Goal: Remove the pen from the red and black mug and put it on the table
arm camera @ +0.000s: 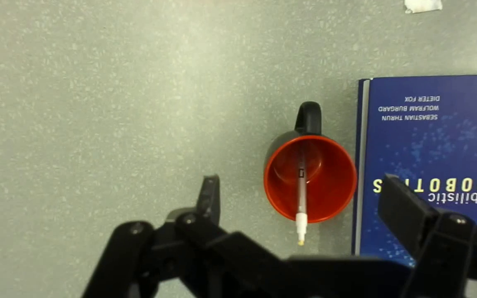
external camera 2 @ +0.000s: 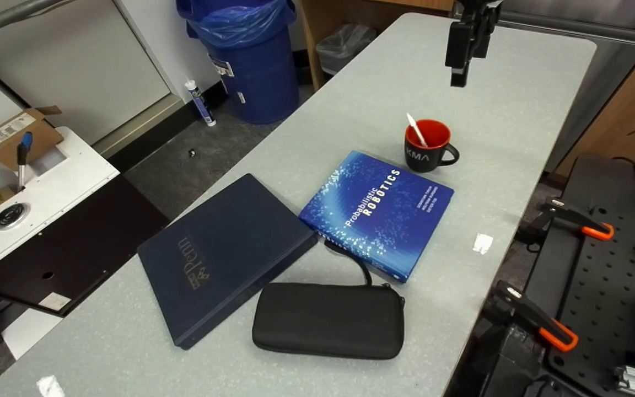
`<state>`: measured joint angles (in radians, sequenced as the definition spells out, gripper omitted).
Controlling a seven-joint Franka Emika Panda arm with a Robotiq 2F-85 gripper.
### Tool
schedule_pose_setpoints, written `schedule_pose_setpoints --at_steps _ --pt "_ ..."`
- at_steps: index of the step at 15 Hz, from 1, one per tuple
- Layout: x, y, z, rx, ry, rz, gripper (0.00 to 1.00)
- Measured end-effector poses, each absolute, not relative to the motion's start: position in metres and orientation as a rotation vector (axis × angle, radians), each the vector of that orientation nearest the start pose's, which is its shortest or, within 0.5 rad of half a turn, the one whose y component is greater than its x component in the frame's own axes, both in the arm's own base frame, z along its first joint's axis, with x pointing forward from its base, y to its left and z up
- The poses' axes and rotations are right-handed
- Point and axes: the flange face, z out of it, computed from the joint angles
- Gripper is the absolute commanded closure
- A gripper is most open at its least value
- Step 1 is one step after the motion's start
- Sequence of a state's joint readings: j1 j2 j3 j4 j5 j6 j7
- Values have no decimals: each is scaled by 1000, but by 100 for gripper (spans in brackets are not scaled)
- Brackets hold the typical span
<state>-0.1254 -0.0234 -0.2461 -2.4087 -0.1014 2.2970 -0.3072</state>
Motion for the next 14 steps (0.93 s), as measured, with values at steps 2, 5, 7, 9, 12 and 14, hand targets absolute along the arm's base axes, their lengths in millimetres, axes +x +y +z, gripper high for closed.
schedule_pose_setpoints --at_steps 2,5,7,9,12,14 --pt "448 -179 310 -3174 5 177 0" --pt "450 -179 312 -3177 9 169 0" --pt "450 -178 311 -3177 8 173 0" --pt "452 -174 304 -3176 20 190 0" --pt "462 -167 283 -3183 34 188 0" --pt "471 -164 267 -3190 38 167 0"
